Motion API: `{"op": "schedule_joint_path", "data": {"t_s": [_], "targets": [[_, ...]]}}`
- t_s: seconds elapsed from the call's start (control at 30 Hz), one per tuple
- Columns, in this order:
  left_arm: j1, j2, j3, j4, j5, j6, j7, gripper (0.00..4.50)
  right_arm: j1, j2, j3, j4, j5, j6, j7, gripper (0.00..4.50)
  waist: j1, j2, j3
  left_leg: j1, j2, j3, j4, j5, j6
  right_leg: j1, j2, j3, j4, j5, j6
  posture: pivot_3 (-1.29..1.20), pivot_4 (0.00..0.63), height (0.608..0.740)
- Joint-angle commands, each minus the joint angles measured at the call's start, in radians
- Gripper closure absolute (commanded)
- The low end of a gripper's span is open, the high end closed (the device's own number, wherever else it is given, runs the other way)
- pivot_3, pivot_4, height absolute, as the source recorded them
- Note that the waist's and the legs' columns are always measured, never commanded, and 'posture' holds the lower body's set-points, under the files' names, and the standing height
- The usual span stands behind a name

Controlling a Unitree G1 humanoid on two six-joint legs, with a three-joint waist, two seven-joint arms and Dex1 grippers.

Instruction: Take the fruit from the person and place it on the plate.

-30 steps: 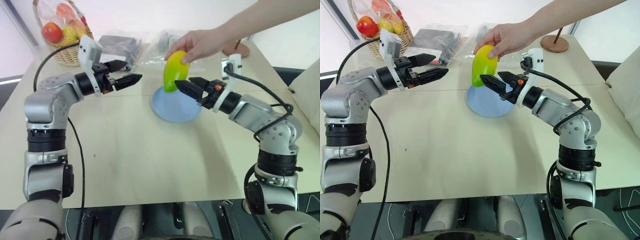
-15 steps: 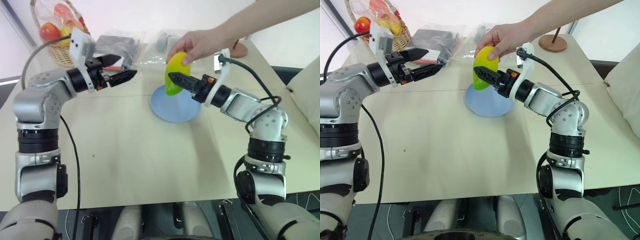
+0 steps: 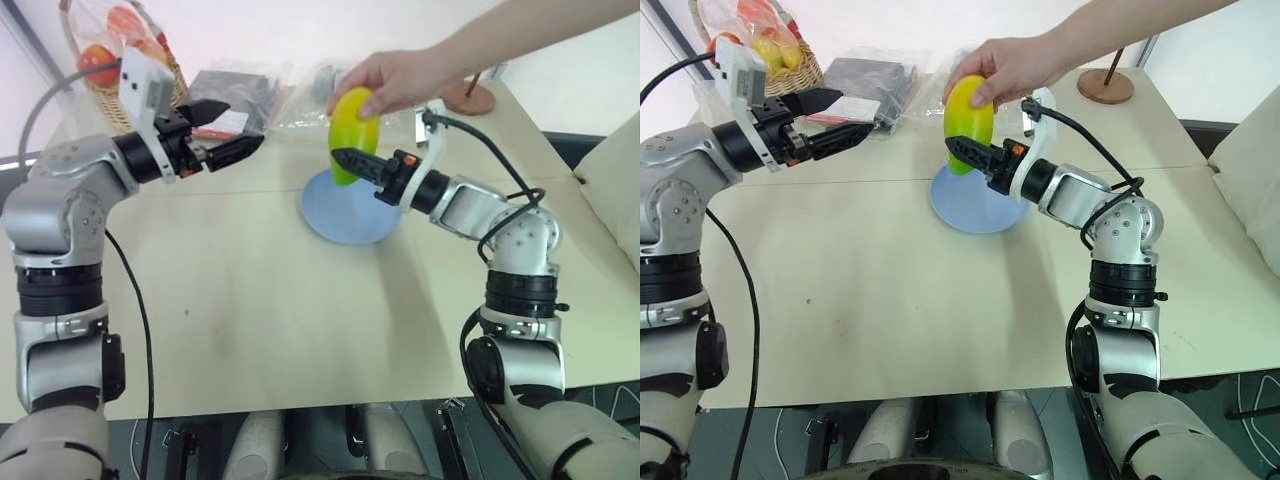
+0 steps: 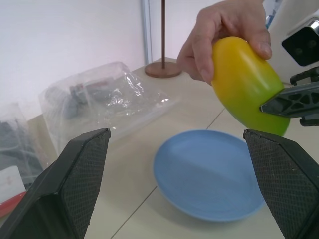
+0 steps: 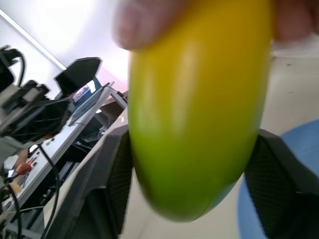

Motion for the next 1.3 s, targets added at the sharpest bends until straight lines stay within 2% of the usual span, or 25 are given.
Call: {"op": "schedule_joint_path", "data": {"t_s": [0.03,0.33,0.5,0.57,0.67,0.9,1.1,1.3], "targets": [[0.012,0.027,0.033,-0.053,-0.032,0.009,-0.002,0.00,-0.047,0.004,-0.010,-0.014,0.005,-0.022,0.016,2.07,0.001,0.000,0.000,0.000,0.000,0.000,0.000,0.000,0.000,0.000,0.000,0.000,0.000,0.000,0.000,0.00,0.150,0.740],[0.038,0.050,0.037,-0.085,-0.063,0.026,0.001,0.00,-0.043,-0.003,-0.004,-0.037,-0.003,-0.007,0.013,2.07,0.001,0.000,0.000,0.000,0.000,0.000,0.000,0.000,0.000,0.000,0.000,0.000,0.000,0.000,0.000,0.00,0.150,0.740],[0.070,0.100,0.037,-0.114,-0.084,0.045,-0.033,0.00,0.007,-0.101,0.145,-0.132,-0.132,-0.029,0.073,2.07,0.001,0.000,0.000,-0.001,0.000,0.000,0.000,0.000,0.000,-0.001,0.000,0.000,0.000,0.000,0.000,0.00,0.150,0.740],[0.088,0.124,0.034,-0.130,-0.089,0.047,-0.052,0.00,0.025,-0.108,0.177,-0.127,-0.170,-0.048,0.087,2.07,-0.001,0.000,0.000,-0.001,0.000,0.000,0.000,0.000,0.000,-0.001,0.000,0.000,0.000,0.000,0.000,0.00,0.150,0.740],[0.128,0.159,0.029,-0.162,-0.094,0.045,-0.078,0.00,0.048,-0.108,0.243,-0.085,-0.272,-0.103,0.094,2.07,-0.002,0.000,0.000,-0.001,0.000,0.000,0.000,0.000,0.000,-0.001,0.001,0.000,0.000,0.000,0.000,0.00,0.150,0.740],[0.191,0.174,0.047,-0.247,-0.136,0.081,-0.066,0.00,0.056,-0.095,0.383,0.077,-0.524,-0.275,0.114,2.07,0.001,0.000,0.000,-0.001,0.000,0.001,0.000,0.000,0.000,-0.001,0.001,0.000,0.000,0.000,0.000,0.00,0.150,0.740],[0.227,0.178,0.056,-0.295,-0.184,0.125,-0.052,0.00,0.007,-0.069,0.412,0.251,-0.659,-0.349,0.121,2.07,0.000,0.000,0.000,-0.001,0.000,0.000,0.000,0.000,0.000,-0.001,0.001,0.000,0.000,0.000,0.000,0.00,0.150,0.740],[0.268,0.208,0.060,-0.317,-0.222,0.161,-0.068,0.00,-0.010,-0.054,0.402,0.293,-0.712,-0.354,0.146,2.07,-0.001,0.000,0.000,-0.001,0.000,0.000,0.000,0.000,0.000,-0.001,0.001,0.000,0.000,0.000,0.000,0.00,0.150,0.740]]}}
